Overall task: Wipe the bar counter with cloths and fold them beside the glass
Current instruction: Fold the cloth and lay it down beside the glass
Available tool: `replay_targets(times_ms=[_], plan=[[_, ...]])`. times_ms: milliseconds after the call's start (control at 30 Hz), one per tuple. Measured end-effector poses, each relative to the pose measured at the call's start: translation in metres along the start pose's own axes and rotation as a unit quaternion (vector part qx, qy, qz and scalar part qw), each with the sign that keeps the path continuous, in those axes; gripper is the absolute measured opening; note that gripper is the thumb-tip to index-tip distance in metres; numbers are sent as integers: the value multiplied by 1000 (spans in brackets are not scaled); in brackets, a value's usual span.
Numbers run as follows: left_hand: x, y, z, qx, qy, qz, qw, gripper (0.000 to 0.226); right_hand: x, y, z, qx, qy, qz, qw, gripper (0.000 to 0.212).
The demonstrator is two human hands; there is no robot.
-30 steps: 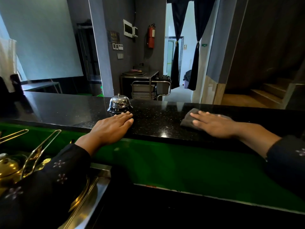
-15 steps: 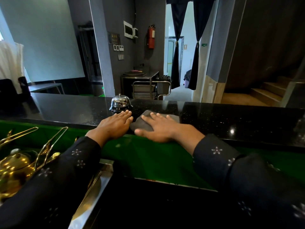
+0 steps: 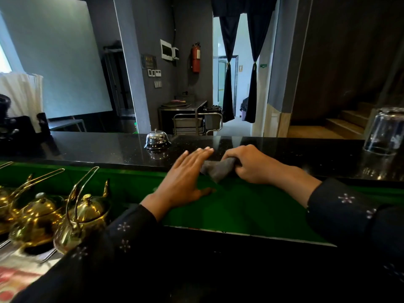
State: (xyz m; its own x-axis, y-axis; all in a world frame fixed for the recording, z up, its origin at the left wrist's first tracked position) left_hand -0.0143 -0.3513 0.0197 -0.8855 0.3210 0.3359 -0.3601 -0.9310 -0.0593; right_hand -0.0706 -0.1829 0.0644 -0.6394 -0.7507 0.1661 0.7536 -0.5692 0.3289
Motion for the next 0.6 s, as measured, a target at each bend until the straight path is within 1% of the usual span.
replay_targets(times_ms=[33,67,100,167,233,300,333,367,400,467,533,600], plan=[[5,-15,0,-34,-18,-7,999,102,-4,3,6,10,-8,5,1000,32],[10,-29,1,-81,-41,-11,996,98,-9,7,12,21,-16,8,1000,32],[15,-40,3,-139,-64,-13,988,87,-14,9,20,32,-22,6,999,31],[25,-55,11,-268,-98,-15,958,59,-25,4,35,66,-17,-19,997,27],[35,-66,16,-345,-99,-11,933,37,-42,-11,47,110,12,-51,993,20],[44,-79,18,-400,-79,-6,913,17,-65,-29,55,168,42,-95,980,4],[47,-89,17,-435,-60,-5,898,11,-78,-37,59,203,40,-113,972,8],[50,-100,15,-472,-41,-2,881,9,-92,-47,61,242,33,-135,960,15],[54,-111,12,-508,-24,5,861,10,-107,-56,62,284,29,-153,946,17],[63,-133,3,-564,-7,18,825,14,-138,-73,60,363,40,-186,912,14],[73,-153,-6,-596,-2,30,802,13,-170,-90,54,433,50,-217,874,19],[85,-172,-16,-617,9,45,785,12,-200,-109,49,491,20,-239,838,27]])
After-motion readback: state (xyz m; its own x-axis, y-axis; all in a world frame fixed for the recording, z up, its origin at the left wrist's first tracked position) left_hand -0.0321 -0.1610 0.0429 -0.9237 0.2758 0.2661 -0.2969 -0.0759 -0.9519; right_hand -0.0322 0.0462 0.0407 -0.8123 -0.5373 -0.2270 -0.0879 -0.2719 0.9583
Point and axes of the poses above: each hand's wrist, its own x-axis towards the middle knuckle, its own z-axis out of the back of the hand, y = z × x, the point moved 3 cm from there along x, towards the middle knuckle, and after that the axes turned 9 degrees about y, right-handed, at the moved point
